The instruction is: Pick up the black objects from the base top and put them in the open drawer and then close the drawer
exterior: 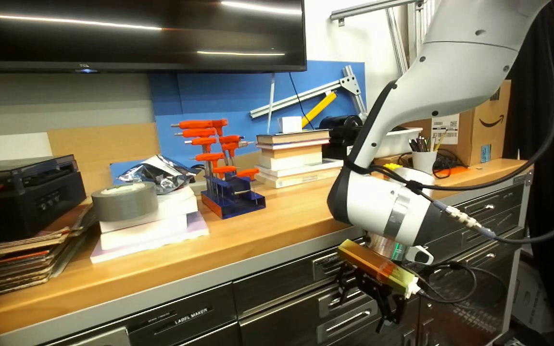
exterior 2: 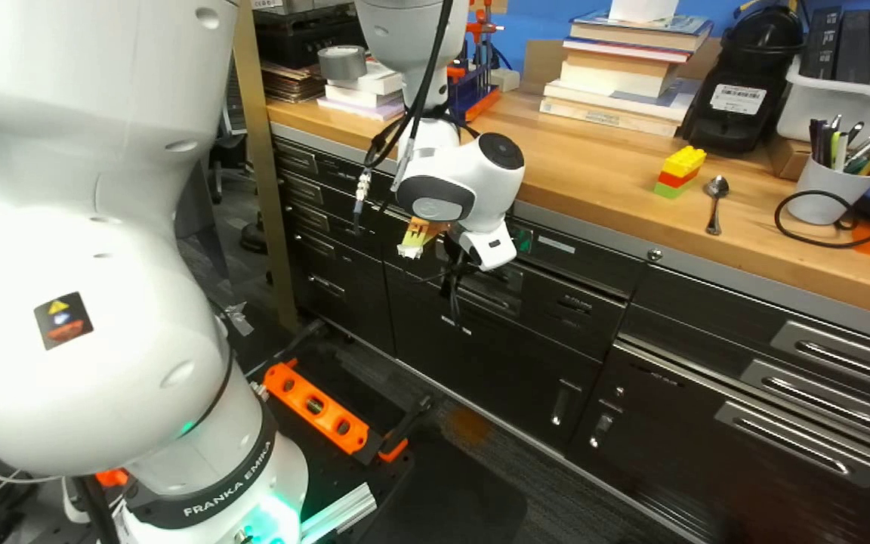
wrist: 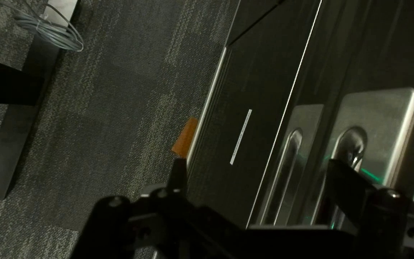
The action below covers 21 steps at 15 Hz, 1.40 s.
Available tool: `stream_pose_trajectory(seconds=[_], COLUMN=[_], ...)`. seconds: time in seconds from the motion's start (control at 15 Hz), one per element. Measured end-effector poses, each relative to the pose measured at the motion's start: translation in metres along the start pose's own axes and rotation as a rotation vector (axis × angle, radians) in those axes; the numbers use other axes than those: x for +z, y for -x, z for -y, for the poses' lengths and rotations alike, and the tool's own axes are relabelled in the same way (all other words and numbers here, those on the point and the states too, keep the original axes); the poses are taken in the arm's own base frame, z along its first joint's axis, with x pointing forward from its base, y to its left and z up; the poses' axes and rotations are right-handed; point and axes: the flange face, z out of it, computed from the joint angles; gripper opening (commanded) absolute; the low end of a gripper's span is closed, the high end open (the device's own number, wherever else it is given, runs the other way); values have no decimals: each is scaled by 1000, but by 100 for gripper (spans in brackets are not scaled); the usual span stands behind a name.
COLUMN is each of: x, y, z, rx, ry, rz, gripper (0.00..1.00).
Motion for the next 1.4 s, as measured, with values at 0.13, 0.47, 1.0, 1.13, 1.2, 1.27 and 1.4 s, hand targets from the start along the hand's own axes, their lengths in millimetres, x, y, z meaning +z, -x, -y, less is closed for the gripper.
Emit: stream_pose_trajectory(seconds=[0.13,0.47,1.0,1.13,1.2,1.27,1.4], x=[1,-6,-110,-142,-161,-178,-214], y=[-1,-4,15,28,35,42,60], z=[-1,-13,-23,-17,-15,-13,-12], rx=[-14,-121,-486,-601,-656,-702,-783], ry=[-16,45,177,242,286,328,414], rz=[-1,18,-20,-28,-28,-27,-21], gripper=[100,100,100,100,100,100,100])
